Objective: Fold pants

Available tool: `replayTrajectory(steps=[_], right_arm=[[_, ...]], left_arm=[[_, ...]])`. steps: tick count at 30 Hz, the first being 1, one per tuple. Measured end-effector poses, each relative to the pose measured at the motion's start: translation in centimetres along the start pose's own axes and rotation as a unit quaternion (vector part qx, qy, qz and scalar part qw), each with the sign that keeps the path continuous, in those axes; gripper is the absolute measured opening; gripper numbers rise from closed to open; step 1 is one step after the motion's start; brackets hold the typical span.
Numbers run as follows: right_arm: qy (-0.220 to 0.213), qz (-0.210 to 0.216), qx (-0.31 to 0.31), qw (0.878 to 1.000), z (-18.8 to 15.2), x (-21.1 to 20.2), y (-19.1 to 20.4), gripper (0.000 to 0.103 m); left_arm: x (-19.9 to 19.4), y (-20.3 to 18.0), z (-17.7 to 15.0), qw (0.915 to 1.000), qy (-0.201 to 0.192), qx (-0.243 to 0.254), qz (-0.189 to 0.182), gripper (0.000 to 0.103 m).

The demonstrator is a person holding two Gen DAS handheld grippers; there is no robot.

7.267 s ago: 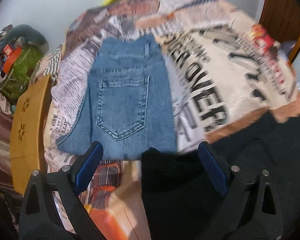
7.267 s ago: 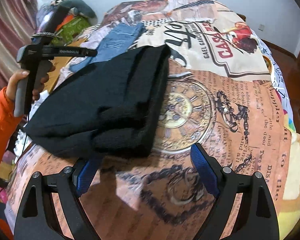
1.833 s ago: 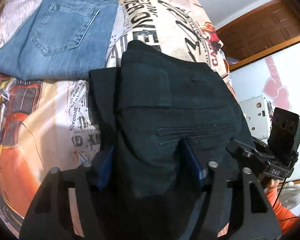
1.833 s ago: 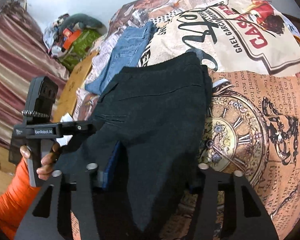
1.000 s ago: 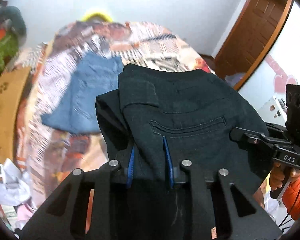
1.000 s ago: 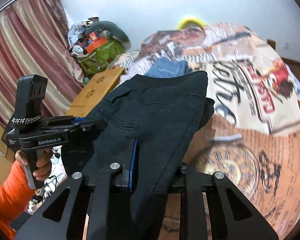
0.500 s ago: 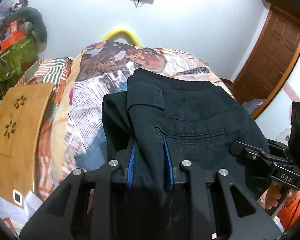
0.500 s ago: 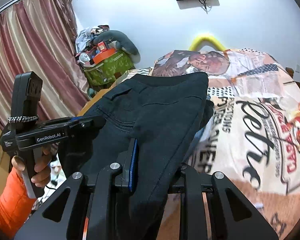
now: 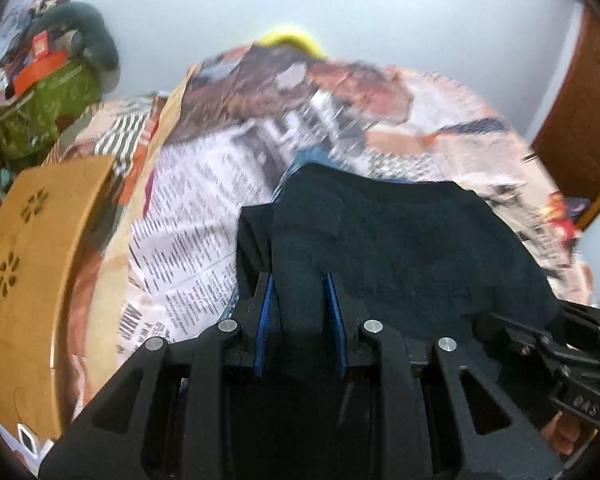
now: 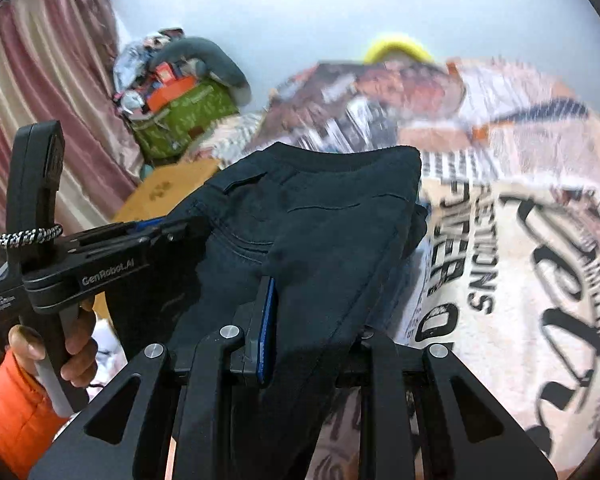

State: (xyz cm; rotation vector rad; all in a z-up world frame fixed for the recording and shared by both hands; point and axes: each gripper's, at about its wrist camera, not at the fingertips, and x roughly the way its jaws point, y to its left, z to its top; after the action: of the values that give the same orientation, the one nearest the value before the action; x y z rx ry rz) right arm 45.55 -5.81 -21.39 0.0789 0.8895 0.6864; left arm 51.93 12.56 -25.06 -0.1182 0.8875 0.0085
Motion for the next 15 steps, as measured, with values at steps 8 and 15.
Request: replayTrajectory(steps=[8,15], right_arm=[[0.106,-0.031,0.005,0.994,-2.2,3.7,-1.9,0.032],[0.104,-0.062,0.013,0.993,-2.9,-0.1,-2.3,0.037]], left_arm=[[3.0,1.0,-1.8,0.9994,0.032,-0.011,0.007,0.018],[-2.0,-1.3,-2.7,0.9979,0.033,0.046,0.033,0.018]])
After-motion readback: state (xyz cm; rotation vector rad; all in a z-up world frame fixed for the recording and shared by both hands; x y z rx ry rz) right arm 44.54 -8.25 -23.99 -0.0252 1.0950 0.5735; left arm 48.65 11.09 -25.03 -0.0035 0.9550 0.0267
